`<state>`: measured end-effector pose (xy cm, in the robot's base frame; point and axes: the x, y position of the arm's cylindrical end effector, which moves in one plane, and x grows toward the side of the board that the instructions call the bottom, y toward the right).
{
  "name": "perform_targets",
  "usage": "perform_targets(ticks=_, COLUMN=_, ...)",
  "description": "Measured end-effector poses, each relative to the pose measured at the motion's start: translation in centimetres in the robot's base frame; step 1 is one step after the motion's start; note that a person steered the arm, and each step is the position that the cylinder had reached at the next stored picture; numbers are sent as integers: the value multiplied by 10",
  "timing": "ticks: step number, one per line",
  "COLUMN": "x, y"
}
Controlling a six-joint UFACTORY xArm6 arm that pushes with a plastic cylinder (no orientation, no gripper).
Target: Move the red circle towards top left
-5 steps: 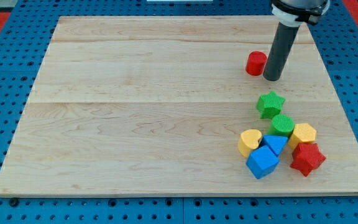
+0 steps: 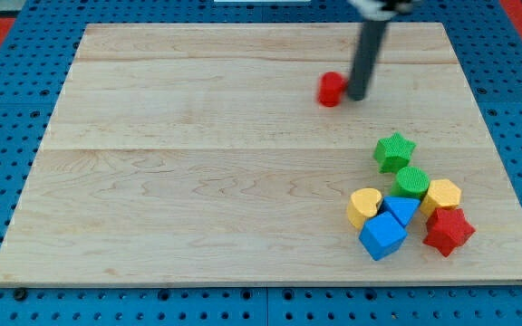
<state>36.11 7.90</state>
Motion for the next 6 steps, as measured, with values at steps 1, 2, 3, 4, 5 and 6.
perform_targets(ticks=1, x=-10, y=-89)
perform_targets(ticks=2, x=-24, y=-40)
perform_targets(ticks=3, x=-40, y=-7)
perform_targets(ticks=4, x=-50, y=-93)
perform_targets(ticks=5, x=-37, y=-197)
perform_targets(ticks=6, x=-18, y=-259)
